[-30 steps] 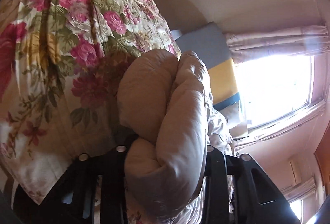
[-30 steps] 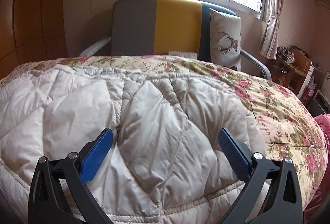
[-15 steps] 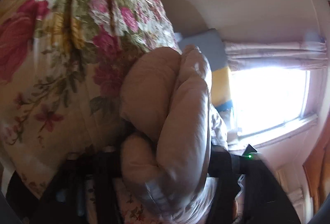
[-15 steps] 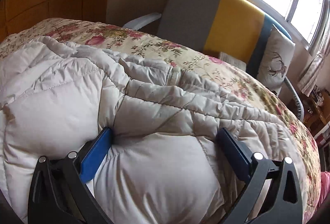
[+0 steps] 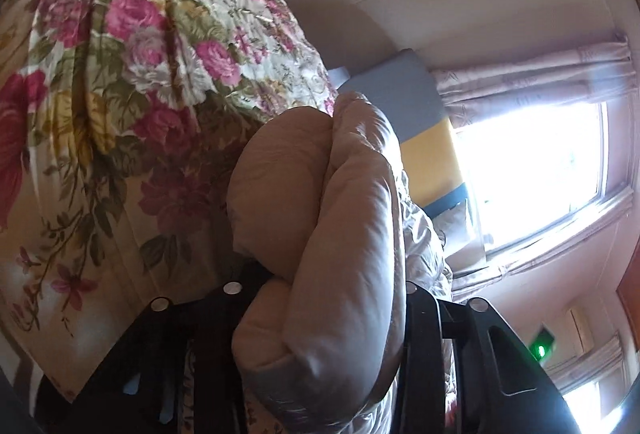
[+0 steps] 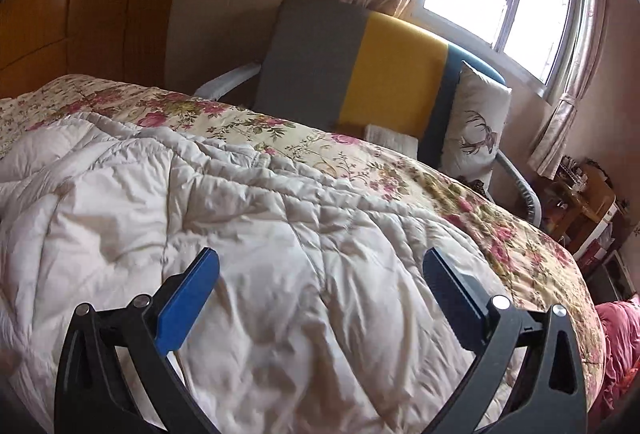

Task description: Fold large clothes

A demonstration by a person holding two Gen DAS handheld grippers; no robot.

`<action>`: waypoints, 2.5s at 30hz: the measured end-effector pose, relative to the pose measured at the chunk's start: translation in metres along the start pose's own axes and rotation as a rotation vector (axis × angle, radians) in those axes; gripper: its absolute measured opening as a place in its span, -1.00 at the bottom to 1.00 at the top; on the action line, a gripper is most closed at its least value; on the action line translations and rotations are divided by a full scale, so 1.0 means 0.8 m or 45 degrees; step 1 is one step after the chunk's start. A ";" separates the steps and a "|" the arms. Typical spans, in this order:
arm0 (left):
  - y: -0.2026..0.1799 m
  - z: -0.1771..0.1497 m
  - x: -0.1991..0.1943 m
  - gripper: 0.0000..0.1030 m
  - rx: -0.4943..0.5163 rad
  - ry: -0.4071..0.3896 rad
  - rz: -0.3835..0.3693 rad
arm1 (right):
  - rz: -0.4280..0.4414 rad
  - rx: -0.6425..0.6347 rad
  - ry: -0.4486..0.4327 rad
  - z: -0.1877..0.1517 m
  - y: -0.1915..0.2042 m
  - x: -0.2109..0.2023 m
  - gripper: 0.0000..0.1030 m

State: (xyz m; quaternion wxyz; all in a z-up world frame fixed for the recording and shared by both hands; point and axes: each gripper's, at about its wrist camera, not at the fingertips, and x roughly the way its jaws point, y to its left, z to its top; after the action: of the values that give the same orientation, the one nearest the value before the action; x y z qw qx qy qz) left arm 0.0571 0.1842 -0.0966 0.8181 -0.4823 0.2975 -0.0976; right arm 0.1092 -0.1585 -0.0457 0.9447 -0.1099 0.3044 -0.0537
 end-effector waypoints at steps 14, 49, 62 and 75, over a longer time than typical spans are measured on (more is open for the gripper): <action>-0.081 0.002 -0.031 -0.43 0.226 -0.075 -0.037 | 0.031 -0.002 0.115 -0.054 0.005 0.048 0.97; -0.326 -0.103 0.006 -0.43 1.065 -0.054 -0.070 | -0.096 0.070 0.162 -0.033 -0.083 0.022 0.97; -0.370 -0.183 0.046 -0.42 1.369 0.018 -0.020 | 0.078 0.374 0.160 -0.062 -0.155 0.002 0.97; -0.376 -0.282 0.107 -0.40 1.568 0.170 -0.084 | -0.095 0.573 0.359 -0.134 -0.243 0.005 0.97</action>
State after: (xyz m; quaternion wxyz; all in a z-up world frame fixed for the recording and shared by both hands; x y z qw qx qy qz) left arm 0.0332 -0.1745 0.0437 0.9224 0.0766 0.2220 -0.3065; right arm 0.0427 -0.3662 -0.0858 0.8909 0.1004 0.4092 -0.1696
